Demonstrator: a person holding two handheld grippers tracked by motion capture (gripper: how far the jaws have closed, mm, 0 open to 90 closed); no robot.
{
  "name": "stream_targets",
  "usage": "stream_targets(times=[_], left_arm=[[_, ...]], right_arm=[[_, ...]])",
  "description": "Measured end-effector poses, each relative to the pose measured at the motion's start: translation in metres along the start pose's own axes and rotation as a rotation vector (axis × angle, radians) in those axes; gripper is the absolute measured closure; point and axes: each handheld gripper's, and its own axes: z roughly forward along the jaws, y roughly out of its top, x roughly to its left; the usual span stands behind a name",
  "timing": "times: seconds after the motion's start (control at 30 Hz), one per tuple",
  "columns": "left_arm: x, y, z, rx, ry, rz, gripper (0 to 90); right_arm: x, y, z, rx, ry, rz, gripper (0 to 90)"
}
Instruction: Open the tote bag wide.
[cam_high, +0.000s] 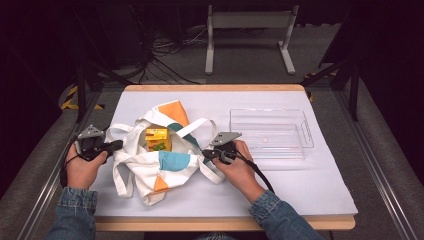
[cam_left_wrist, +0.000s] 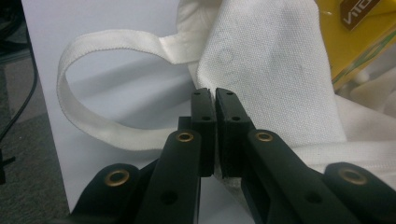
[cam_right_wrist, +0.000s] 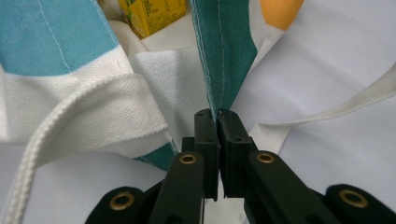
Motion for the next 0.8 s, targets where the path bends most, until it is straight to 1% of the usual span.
stream_targets(times=[0.03,0.1,0.23,0.27,0.33,0.4,0.47,0.57,0.63,0.73,0.8], left_arm=[[0.001,0.000,0.001,0.008,-0.001,0.008,86.9],[0.002,-0.001,0.002,0.014,0.001,0.004,86.9],[0.002,-0.003,0.004,0.034,-0.008,-0.002,87.0],[0.002,-0.003,0.004,0.033,-0.009,-0.002,86.8],[0.002,-0.003,0.003,0.023,-0.018,-0.020,86.3],[0.003,-0.002,-0.001,-0.002,-0.024,-0.021,83.0],[0.002,0.000,-0.006,-0.025,-0.046,-0.026,78.6],[0.001,0.003,-0.016,-0.051,-0.070,-0.025,78.2],[0.000,0.005,-0.022,-0.075,-0.071,-0.019,75.2],[-0.003,0.007,-0.034,-0.118,-0.076,-0.011,68.6],[-0.006,0.007,-0.040,-0.130,-0.070,-0.003,63.3]], right_arm=[[0.000,-0.001,0.000,0.005,0.000,0.004,87.1],[0.000,-0.002,0.000,0.007,0.002,0.008,87.1],[0.000,-0.005,0.001,0.021,0.005,0.010,87.1],[0.000,-0.005,0.001,0.021,0.007,0.012,87.1],[0.000,-0.006,0.001,0.023,0.009,0.017,87.1],[-0.001,-0.007,0.000,0.025,0.008,0.015,86.9],[-0.001,-0.005,-0.003,0.020,0.001,0.016,85.4],[-0.001,-0.001,-0.009,0.001,-0.008,0.020,82.1],[-0.001,0.002,-0.016,-0.016,-0.016,0.021,79.4],[-0.001,0.005,-0.023,-0.044,-0.018,0.024,72.5],[0.000,0.009,-0.028,-0.062,-0.019,0.018,68.8]])
